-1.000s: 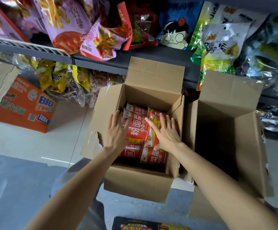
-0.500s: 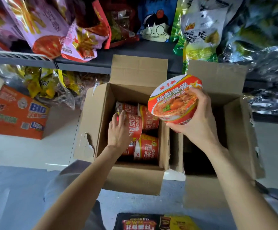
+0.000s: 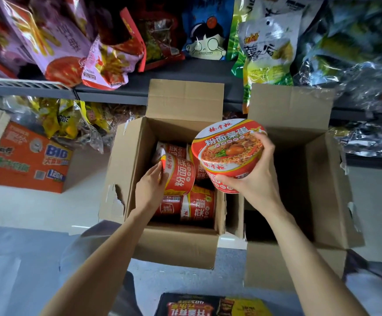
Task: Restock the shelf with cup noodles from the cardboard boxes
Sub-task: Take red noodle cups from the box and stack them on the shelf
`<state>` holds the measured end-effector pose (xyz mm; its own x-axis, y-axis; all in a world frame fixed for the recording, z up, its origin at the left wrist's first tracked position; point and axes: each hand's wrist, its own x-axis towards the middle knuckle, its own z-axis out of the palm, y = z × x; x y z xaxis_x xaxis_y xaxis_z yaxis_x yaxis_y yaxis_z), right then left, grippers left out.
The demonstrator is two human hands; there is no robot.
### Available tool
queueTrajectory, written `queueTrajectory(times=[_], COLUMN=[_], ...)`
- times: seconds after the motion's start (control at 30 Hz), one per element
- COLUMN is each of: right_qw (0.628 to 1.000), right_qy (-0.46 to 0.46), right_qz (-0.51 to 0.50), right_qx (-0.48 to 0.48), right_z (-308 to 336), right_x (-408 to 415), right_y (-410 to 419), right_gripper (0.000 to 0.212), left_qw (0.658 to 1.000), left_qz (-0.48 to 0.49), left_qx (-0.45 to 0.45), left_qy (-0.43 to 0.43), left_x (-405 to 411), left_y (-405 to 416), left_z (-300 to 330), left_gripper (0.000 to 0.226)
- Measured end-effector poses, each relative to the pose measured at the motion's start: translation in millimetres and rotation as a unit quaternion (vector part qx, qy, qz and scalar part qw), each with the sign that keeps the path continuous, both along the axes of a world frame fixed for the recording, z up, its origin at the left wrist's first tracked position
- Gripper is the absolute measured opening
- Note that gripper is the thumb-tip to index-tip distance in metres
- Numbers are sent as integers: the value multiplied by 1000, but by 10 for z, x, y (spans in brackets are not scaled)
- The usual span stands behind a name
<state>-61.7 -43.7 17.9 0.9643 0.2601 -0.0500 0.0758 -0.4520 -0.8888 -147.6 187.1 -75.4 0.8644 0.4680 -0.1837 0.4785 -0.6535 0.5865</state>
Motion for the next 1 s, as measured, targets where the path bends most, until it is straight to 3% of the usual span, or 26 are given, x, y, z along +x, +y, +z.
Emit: queueTrajectory(times=[0.23, 0.33, 0.4, 0.47, 0.5, 0.57, 0.63, 0.7, 0.77, 0.87, 1.0], right_qw=[1000, 1000, 1000, 999, 999, 1000, 1000, 1000, 1000, 1000, 1000], right_qy=[-6, -8, -12, -11, -10, -9, -9, -7, -3, -5, -3], right_qz=[9, 4, 2, 4, 4, 7, 11, 12, 12, 9, 5], right_qx=[4, 19, 29, 33, 32, 26, 22, 23, 28, 24, 21], right_z=[44, 80, 82, 79, 78, 71, 57, 49, 29, -1, -20], right_x=[8, 13, 11, 1, -10, -28, -38, -29, -13, -6, 10], right_y=[30, 23, 9, -2, -7, -8, -6, 1, 13, 31, 54], right_gripper=[109, 109, 108, 109, 109, 109, 109, 108, 107, 107, 107], left_qw=[994, 972, 955, 975, 987, 970, 956, 945, 905, 832, 840], left_qz=[42, -144, -218, -170, -101, 48, 143, 225, 287, 329, 251], left_qx=[67, 92, 105, 34, -52, -228, -249, -239, -302, -433, -469], left_qy=[-71, -163, -170, -136, -113, -73, -59, 15, 90, 107, 103], left_x=[74, 26, -23, -67, -87, -71, -18, 51, 87, 108, 212], left_y=[82, 21, -11, -81, -125, -203, -233, -185, -102, -70, -141], left_z=[188, 181, 47, -30, -20, 55, 93, 36, -52, -56, -47], left_gripper=[28, 26, 20, 18, 19, 30, 50, 69, 71, 72, 66])
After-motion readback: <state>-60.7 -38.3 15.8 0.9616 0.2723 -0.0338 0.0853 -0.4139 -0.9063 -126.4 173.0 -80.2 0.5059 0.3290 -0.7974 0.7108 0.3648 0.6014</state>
